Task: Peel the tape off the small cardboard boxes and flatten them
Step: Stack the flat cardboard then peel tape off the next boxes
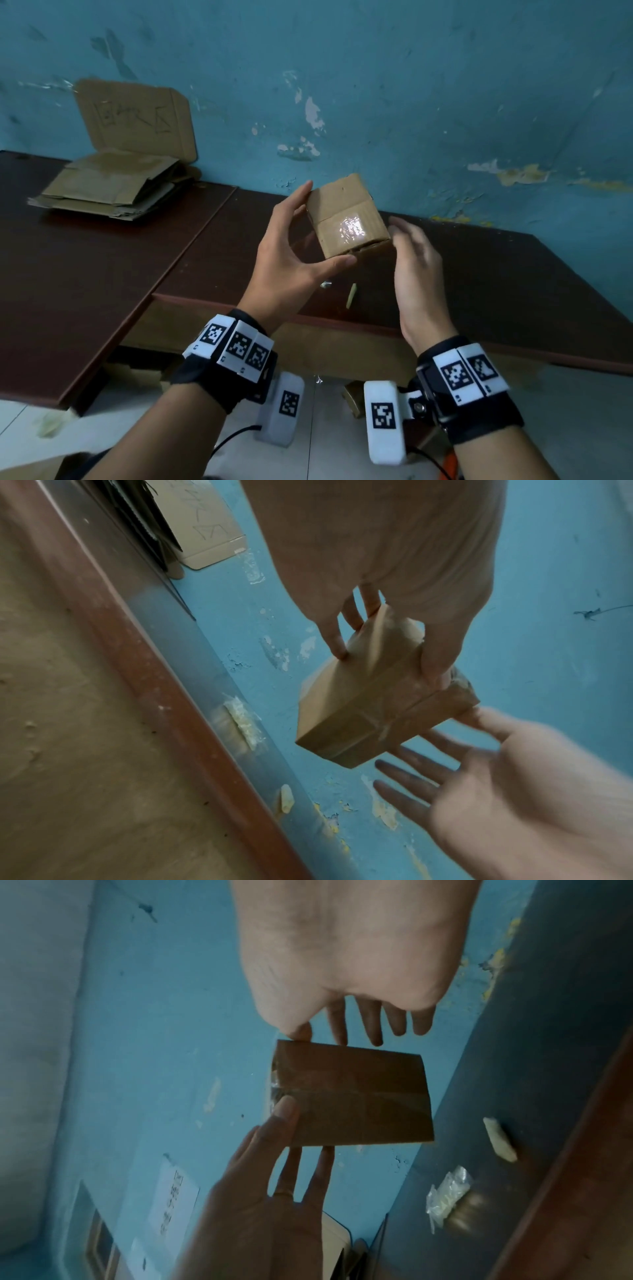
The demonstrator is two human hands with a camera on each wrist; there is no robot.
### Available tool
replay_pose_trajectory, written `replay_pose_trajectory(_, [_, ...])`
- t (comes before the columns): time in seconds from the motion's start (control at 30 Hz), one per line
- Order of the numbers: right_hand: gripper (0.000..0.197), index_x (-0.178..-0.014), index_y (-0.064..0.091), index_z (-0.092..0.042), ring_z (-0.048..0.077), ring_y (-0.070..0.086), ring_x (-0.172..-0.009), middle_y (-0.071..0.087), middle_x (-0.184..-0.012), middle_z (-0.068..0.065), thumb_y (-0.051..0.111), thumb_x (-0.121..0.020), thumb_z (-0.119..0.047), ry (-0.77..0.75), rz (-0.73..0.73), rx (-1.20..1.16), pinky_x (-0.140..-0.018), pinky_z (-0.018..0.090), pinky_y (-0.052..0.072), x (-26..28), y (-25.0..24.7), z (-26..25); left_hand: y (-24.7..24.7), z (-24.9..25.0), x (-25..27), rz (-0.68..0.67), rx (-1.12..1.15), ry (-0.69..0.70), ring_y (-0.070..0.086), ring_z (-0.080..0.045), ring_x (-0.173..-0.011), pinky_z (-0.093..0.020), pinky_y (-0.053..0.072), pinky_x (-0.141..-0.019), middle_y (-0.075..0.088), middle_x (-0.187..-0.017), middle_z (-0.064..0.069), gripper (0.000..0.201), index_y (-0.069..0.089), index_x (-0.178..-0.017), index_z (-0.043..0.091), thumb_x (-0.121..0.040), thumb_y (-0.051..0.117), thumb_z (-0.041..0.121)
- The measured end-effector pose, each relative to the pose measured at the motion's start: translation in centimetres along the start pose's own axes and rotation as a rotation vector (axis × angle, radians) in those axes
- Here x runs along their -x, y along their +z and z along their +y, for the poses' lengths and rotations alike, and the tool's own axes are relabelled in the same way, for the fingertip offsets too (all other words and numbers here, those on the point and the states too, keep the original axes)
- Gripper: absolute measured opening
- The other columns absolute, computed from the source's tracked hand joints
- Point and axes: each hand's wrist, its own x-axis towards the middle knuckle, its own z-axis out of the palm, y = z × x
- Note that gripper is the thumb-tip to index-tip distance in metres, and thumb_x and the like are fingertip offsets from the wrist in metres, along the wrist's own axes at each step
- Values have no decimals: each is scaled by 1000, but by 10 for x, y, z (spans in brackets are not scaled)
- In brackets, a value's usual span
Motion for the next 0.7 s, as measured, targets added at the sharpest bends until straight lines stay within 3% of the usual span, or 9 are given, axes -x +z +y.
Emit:
replay_pose_trajectory(0.1, [40,-138,73,-24,-3,71,-117,79,-125,-12,60,-106,-43,-130,-75,29,-102,23,56,10,4,-8,2,1,2,-23,-43,6,45,1,-149,-8,49,-103,48,-160,7,113,39,-166,20,-72,100,8])
replay_pose_trajectory(0.2, [38,-141,68,-22,-4,74,-108,79,-119,-12,72,-105,-33,-153,-117,56,-87,14,56,18,10,-8,4,1,4,-51,-44,2,43,5,-149,-14,52,-105,47,-160,14,111,38,-167,24,-74,99,12])
replay_pose_trajectory(0.3, [51,-141,59,-22,-7,74,-100,76,-114,-14,83,-96,-27,-122,-105,66,-82,14,58,21,17,-6,4,1,6,-92,-32,10,42,-2,-154,-40,55,-114,48,-164,14,105,38,-167,24,-80,96,11])
replay_pose_trajectory(0.37, [57,-139,54,-24,-8,73,-98,74,-116,-11,87,-92,-24,-100,-93,56,-79,12,58,22,20,-5,5,1,8,-111,-70,36,42,-3,-155,-48,54,-116,48,-165,15,101,38,-167,24,-84,92,9])
replay_pose_trajectory(0.5, [59,-134,52,-24,-6,74,-94,74,-116,-7,89,-87,-23,-63,-46,24,-76,13,57,22,22,-6,7,5,11,-124,-115,36,43,6,-151,-43,53,-118,50,-160,26,100,39,-167,27,-84,93,9])
replay_pose_trajectory(0.7, [56,-132,53,-21,-2,76,-89,76,-109,-5,87,-88,-16,-23,-25,-83,-71,13,57,23,24,-8,7,6,11,-120,-162,45,49,0,-149,-46,53,-117,54,-160,17,102,43,-165,29,-80,96,7])
